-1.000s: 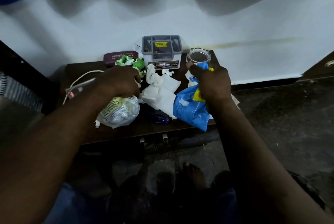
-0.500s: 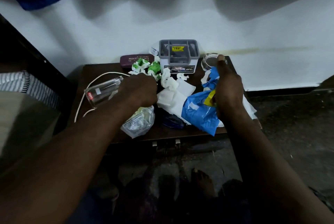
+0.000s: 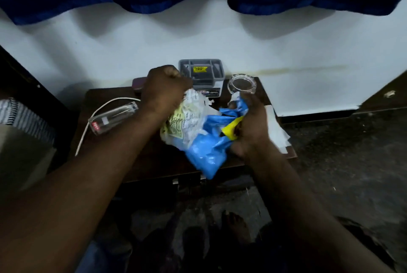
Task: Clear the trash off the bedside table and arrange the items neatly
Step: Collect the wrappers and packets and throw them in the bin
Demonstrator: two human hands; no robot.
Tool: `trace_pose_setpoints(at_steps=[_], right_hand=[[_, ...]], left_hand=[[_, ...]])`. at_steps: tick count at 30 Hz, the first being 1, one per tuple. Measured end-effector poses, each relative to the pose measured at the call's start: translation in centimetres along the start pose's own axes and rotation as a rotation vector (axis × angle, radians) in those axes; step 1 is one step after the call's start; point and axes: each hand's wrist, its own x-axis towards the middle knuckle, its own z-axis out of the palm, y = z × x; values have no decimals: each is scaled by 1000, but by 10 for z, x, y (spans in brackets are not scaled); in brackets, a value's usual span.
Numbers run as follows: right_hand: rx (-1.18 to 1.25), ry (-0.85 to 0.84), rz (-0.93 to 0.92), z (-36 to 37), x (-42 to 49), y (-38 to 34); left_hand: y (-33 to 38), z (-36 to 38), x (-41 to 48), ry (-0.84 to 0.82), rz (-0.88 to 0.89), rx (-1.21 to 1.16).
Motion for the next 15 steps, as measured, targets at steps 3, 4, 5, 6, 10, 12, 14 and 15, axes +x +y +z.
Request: trace_pose_setpoints(at_steps=[3,4,5,6,10,12,14,15], right_hand=[[168,60,113,4,-10,19],[211,96,108,2,-12,23],[249,121,97,0,-14,25],[276,145,77,-1,-15,25],[353,324,-1,-14,-20,11],[369,448,-30,-26,-20,1],[343,514,-69,-42,-22,-11],[330,496,-66,-48,-25,-17]], left_hand=[[12,17,-12,80,-77,-273],[14,22,-17,44,-101,-305],[14,26,-22,-16,-123,-262],[13,31,-29,-90,-150,-200],[15,61,-71,-164,-298,-272],[17,75,-86,-229,-282,-313],[16,87,-96,-355,-215,-345],[14,90,-100,-424,-169,-354]])
